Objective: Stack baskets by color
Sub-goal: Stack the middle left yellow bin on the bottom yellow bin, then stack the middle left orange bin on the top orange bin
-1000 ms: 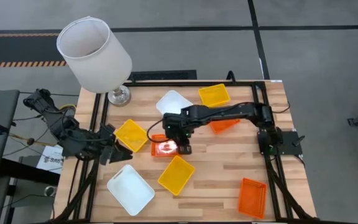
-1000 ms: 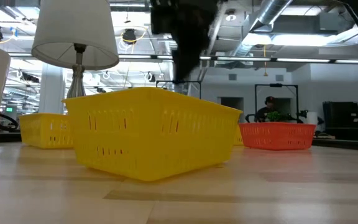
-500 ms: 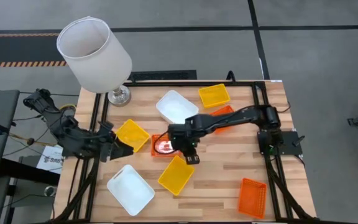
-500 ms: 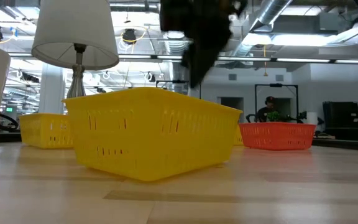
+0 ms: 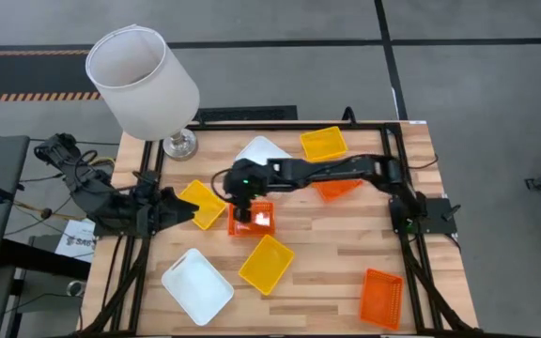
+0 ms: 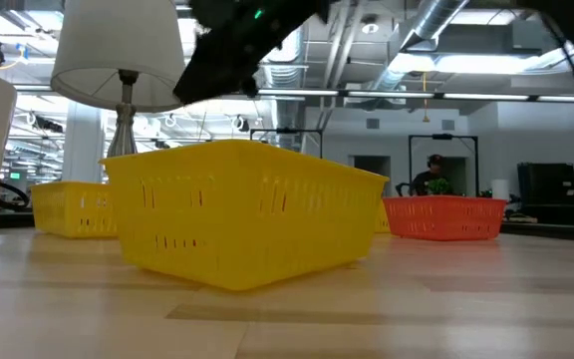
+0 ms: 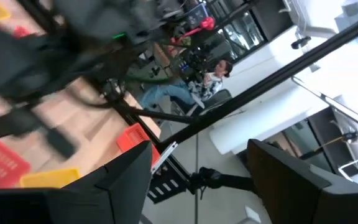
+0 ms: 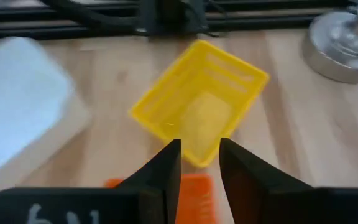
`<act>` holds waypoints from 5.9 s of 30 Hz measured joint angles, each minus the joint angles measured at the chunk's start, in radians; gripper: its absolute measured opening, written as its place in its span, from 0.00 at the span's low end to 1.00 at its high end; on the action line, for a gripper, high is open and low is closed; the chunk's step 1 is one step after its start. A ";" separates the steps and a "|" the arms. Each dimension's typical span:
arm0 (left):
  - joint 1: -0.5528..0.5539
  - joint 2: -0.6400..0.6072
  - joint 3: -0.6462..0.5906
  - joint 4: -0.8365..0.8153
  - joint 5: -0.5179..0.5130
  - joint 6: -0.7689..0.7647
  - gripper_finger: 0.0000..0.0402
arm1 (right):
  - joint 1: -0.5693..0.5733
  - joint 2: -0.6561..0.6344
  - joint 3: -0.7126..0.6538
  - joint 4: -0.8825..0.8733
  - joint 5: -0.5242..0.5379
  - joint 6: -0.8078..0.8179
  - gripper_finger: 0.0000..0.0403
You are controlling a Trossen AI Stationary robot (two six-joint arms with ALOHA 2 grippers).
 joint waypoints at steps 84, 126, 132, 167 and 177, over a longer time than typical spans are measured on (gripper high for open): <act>0.000 -0.072 0.000 -0.091 -0.120 0.091 0.63 | 0.042 -0.427 -0.299 -0.304 -0.472 -0.432 0.01; 0.000 -0.071 0.000 -0.146 -0.299 0.089 0.63 | 0.120 -0.054 -0.312 -0.097 -0.502 -0.610 0.02; 0.000 -0.071 0.000 -0.149 -0.317 0.089 0.63 | 0.155 -0.021 -0.322 -0.098 -0.480 -0.616 0.03; 0.000 -0.071 0.000 -0.145 -0.349 0.089 0.63 | 0.047 -0.161 -0.180 -0.257 -0.276 -0.451 0.54; 0.000 -0.071 0.000 -0.149 -0.347 0.092 0.63 | -0.026 -0.140 -0.233 -0.230 -0.021 -0.218 0.54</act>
